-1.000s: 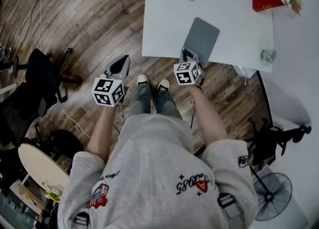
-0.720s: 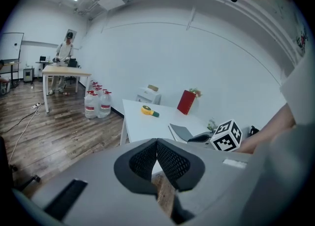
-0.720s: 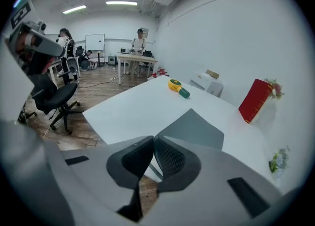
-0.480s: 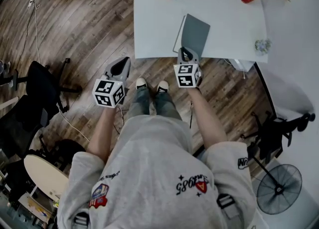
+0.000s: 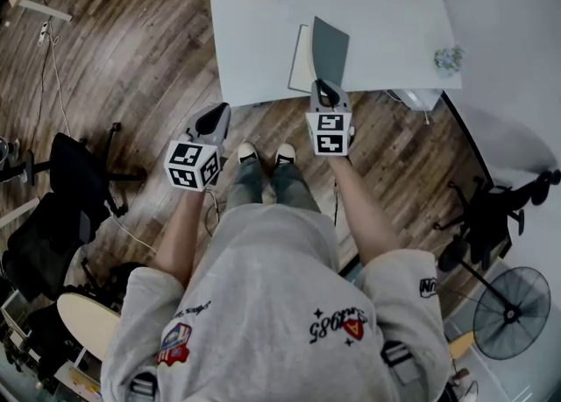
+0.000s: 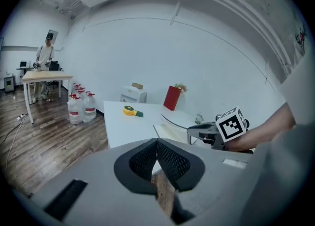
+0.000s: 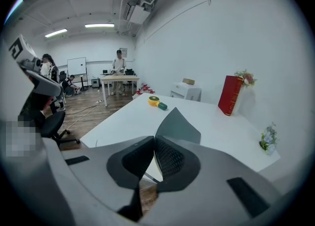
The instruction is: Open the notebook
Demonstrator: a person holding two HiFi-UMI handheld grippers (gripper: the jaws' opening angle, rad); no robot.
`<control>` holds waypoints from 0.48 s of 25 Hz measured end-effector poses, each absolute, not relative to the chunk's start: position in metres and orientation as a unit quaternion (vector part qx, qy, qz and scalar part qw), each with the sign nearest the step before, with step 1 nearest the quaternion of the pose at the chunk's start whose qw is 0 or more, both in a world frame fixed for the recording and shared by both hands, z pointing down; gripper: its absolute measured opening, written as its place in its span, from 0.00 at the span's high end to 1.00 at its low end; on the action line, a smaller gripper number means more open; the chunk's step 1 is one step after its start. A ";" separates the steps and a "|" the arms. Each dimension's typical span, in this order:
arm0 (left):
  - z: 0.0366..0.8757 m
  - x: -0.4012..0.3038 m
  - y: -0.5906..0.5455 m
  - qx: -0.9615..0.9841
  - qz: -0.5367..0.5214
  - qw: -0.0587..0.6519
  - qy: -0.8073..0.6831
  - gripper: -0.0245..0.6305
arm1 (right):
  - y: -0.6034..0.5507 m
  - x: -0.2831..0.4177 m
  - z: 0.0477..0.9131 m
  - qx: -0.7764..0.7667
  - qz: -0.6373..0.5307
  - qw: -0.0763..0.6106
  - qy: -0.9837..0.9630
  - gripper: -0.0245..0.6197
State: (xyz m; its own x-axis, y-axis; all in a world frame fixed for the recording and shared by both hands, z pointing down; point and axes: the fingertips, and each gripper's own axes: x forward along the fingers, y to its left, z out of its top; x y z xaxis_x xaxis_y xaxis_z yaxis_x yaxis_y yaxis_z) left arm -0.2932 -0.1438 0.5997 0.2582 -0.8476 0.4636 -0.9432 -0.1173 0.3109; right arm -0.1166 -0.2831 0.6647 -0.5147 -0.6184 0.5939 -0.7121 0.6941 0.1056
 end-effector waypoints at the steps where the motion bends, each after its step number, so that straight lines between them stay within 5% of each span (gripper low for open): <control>1: 0.600 -0.289 -0.146 0.745 0.088 0.278 -0.600 0.96 | -0.285 -0.112 0.662 0.391 0.084 0.301 -0.866 0.92; 12: 0.602 -0.244 -0.163 0.771 0.108 0.273 -0.565 0.96 | -0.304 -0.041 0.641 0.475 0.213 0.183 -0.834 0.92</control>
